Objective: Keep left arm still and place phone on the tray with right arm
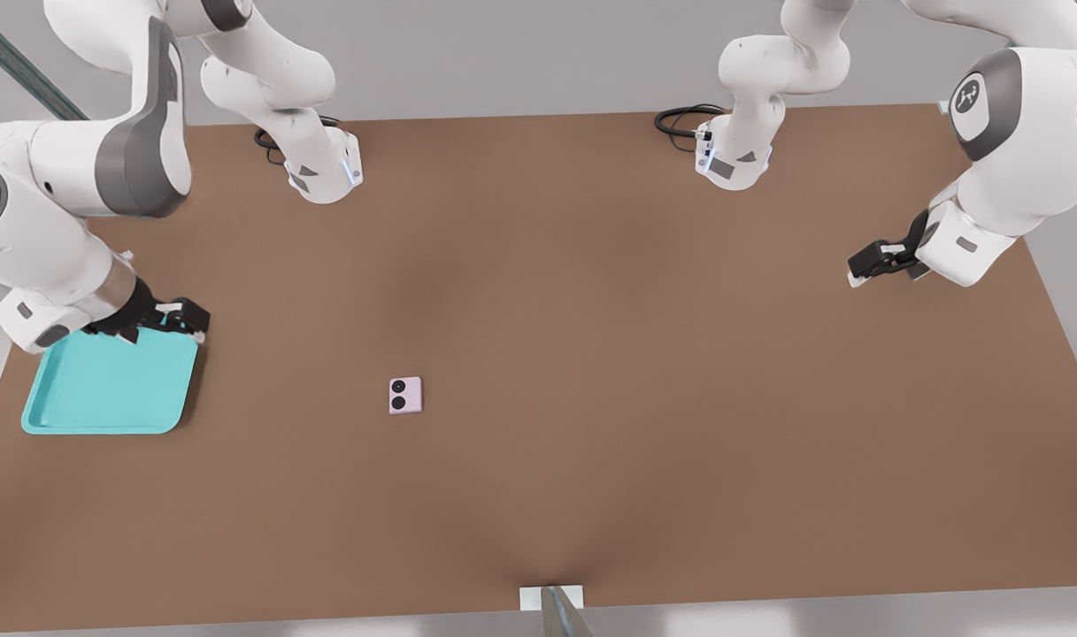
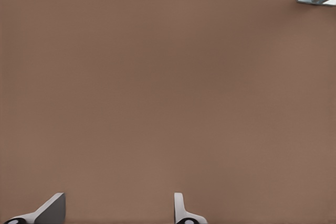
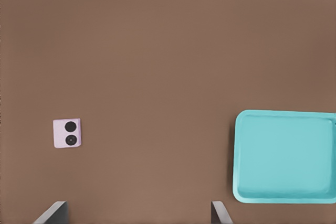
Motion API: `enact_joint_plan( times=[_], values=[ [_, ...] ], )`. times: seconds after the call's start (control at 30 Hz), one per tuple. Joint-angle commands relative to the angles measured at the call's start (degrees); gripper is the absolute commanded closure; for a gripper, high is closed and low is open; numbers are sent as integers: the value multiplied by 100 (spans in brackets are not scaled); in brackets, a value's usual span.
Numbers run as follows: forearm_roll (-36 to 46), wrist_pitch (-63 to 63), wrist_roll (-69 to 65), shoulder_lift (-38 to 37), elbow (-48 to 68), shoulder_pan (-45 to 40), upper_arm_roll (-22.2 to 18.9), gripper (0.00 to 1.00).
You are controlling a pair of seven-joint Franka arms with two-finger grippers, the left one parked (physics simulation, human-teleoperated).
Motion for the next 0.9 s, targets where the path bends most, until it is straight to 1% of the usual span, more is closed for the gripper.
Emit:
enact_joint_plan(
  times=[0.0, 0.07, 0.1, 0.13, 0.17, 0.2, 0.23, 0.27, 0.3, 0.33, 0.37, 0.4, 0.5, 0.53, 0.57, 0.67, 0.73, 0.87],
  values=[
    [74, 207, 1, -69, -76, 0, -2, 0],
    [65, 294, 212, 71, -112, 97, 86, 0],
    [57, 426, 318, 308, -217, 237, 165, 0],
    [57, 908, 318, 484, -507, 281, 305, 0],
    [57, 1111, 387, 703, -507, 448, 323, 0],
    [65, 1602, 738, 1046, -638, 641, 323, 0],
    [31, 2322, 1125, 1240, -1007, 817, 323, 0],
    [30, 2919, 1336, 1302, -1384, 826, 323, 0],
    [30, 3554, 1933, 1390, -1781, 887, 394, 0],
    [39, 3783, 2443, 1512, -1939, 993, 403, 0],
    [48, 4241, 2576, 1548, -2273, 1063, 403, 0],
    [57, 4381, 2594, 1653, -2335, 1125, 394, 0],
    [74, 4680, 3648, 2172, -2300, 1424, 315, 0],
    [109, 4707, 3859, 2365, -2213, 1599, 192, 0],
    [153, 4882, 4123, 2471, -2203, 1653, 192, 0],
    [109, 4953, 4141, 2770, -2318, 1661, 253, 0],
    [118, 4953, 4150, 2937, -2353, 1670, 376, 0],
    [109, 5146, 4123, 2937, -2608, 1644, 394, 0]
  ],
)
